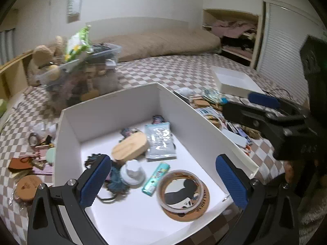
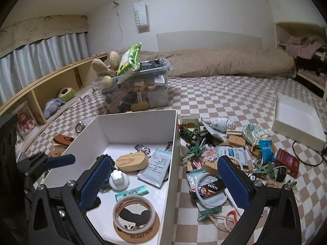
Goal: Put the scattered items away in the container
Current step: 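Withdraw both tools up and away from the box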
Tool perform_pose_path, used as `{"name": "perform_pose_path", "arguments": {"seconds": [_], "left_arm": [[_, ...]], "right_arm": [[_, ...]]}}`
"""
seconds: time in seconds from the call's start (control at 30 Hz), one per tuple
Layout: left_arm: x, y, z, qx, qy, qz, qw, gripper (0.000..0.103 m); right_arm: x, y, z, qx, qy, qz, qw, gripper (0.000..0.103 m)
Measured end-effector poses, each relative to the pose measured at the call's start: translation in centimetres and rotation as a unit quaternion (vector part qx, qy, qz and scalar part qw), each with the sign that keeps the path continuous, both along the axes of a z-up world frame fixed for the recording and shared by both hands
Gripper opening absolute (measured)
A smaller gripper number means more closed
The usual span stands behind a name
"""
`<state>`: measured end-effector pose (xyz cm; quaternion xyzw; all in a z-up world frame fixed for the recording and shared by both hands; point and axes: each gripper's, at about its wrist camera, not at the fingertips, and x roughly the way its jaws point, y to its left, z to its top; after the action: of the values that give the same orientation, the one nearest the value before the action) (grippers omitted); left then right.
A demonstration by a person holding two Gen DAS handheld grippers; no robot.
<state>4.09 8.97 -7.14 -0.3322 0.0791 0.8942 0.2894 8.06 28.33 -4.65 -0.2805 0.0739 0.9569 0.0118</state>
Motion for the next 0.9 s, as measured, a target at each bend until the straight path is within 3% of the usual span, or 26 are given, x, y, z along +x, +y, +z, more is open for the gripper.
{"name": "perform_pose_path", "arguments": {"seconds": [0.4, 0.57, 0.9], "left_arm": [[1.1, -3.2, 2.1, 0.033, 0.033, 0.045, 0.9979, 0.103], [1.6, -4.2, 2.5, 0.015, 0.063, 0.067, 0.9957, 0.103], [1.3, -6.5, 2.6, 0.028, 0.059, 0.111, 0.9917, 0.103]], "right_arm": [[1.6, -0.2, 0.4, 0.008, 0.014, -0.018, 1.000, 0.103], [2.3, -0.6, 0.8, 0.018, 0.023, -0.019, 0.999, 0.103], [2.7, -1.4, 1.0, 0.032, 0.032, -0.010, 0.999, 0.103]]}}
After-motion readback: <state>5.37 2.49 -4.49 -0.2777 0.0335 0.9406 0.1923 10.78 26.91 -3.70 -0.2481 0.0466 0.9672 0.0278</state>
